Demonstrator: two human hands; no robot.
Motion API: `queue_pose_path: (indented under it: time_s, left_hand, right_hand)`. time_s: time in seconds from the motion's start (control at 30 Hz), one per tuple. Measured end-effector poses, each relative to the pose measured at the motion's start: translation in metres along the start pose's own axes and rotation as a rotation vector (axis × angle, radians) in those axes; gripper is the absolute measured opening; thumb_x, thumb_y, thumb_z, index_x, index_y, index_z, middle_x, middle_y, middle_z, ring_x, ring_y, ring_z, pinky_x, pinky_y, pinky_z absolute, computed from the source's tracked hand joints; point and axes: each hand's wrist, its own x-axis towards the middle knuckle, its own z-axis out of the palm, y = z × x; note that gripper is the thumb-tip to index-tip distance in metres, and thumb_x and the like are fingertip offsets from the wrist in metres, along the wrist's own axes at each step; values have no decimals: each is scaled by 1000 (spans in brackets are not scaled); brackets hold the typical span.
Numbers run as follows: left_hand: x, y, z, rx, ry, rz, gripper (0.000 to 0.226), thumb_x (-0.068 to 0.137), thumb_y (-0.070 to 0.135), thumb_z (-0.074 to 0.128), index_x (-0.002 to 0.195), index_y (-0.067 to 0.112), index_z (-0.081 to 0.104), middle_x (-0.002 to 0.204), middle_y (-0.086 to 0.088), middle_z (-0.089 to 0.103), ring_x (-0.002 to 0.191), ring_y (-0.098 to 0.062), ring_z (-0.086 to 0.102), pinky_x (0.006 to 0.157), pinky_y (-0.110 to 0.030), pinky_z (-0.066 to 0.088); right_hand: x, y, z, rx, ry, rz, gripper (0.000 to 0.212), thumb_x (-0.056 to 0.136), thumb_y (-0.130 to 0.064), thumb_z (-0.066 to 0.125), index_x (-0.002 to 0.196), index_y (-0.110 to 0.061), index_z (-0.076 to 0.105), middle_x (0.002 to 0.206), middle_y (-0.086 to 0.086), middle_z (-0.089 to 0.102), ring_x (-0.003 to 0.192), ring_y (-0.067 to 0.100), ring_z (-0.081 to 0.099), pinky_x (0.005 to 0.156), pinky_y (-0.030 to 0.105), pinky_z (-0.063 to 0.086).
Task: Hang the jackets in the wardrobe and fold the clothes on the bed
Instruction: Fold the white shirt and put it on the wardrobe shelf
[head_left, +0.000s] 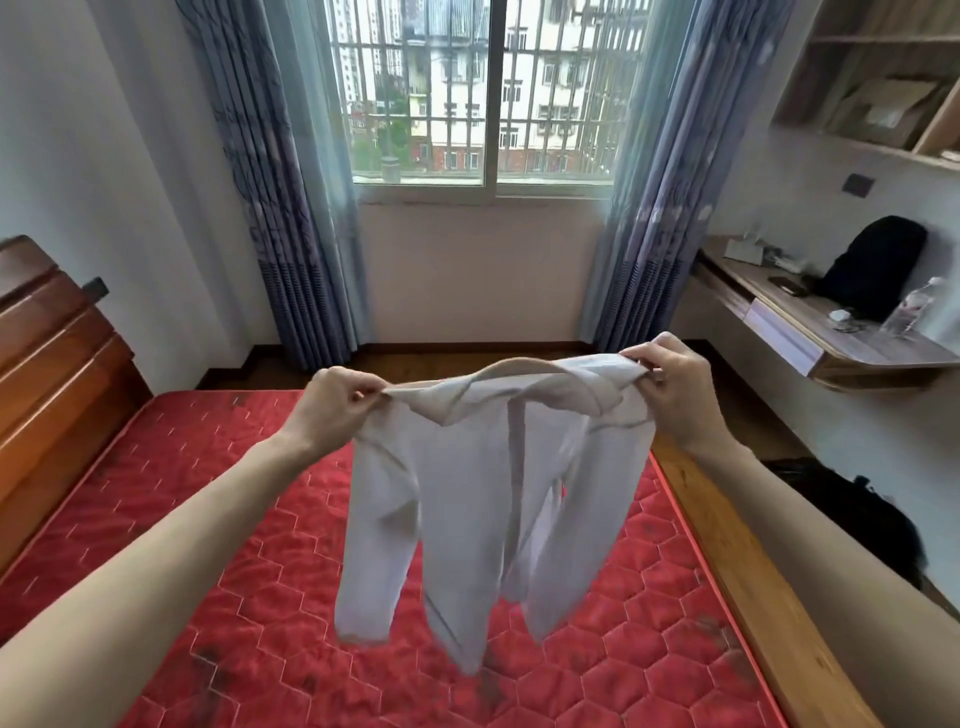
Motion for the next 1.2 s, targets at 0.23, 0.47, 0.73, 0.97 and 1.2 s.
queue_pose_path:
  time_s: [0.23, 0.47, 0.73, 0.97, 1.2]
  left_hand:
    - [-42, 0, 15, -213, 117, -96, 11, 97, 10, 70, 87, 14, 72, 77, -6, 70, 70, -8, 59, 66, -30, 48]
    - [-89, 17, -16, -349, 31, -41, 20, 89, 19, 77, 79, 2, 72, 77, -23, 68, 71, -19, 59, 63, -34, 48]
    - [-86, 39, -69, -302, -571, -496, 58, 97, 59, 55, 106, 7, 80, 103, -18, 79, 86, -26, 73, 73, -35, 60]
    - [-65, -29, -12, -68, -601, -579, 74, 88, 82, 53, 91, 11, 78, 91, 3, 78, 79, -19, 74, 76, -33, 56]
    - [-104, -216, 175, -139, -290, -608, 42, 89, 49, 80, 71, 12, 74, 55, 13, 52, 54, -2, 41, 50, -21, 32]
  right_hand:
    - [-49, 2, 10, 31, 53, 202, 20, 101, -26, 63, 81, -25, 63, 66, -5, 66, 61, 16, 59, 60, 38, 42]
    - [-94, -15, -35, 16, -138, -16, 12, 98, -17, 68, 89, -11, 73, 64, -8, 65, 58, 13, 61, 52, 21, 43]
    - [-63, -49, -84, 494, -818, 517, 40, 100, -38, 56, 106, -6, 80, 94, 18, 78, 80, 24, 74, 66, 33, 60]
    - [-49, 17, 2, 242, -835, 430, 30, 101, -33, 65, 86, -9, 76, 74, -2, 70, 66, 14, 60, 60, 30, 48]
    - [-171, 150, 211, -41, -605, 399, 24, 104, -32, 53, 85, -18, 50, 55, -2, 54, 53, 18, 44, 59, 51, 44]
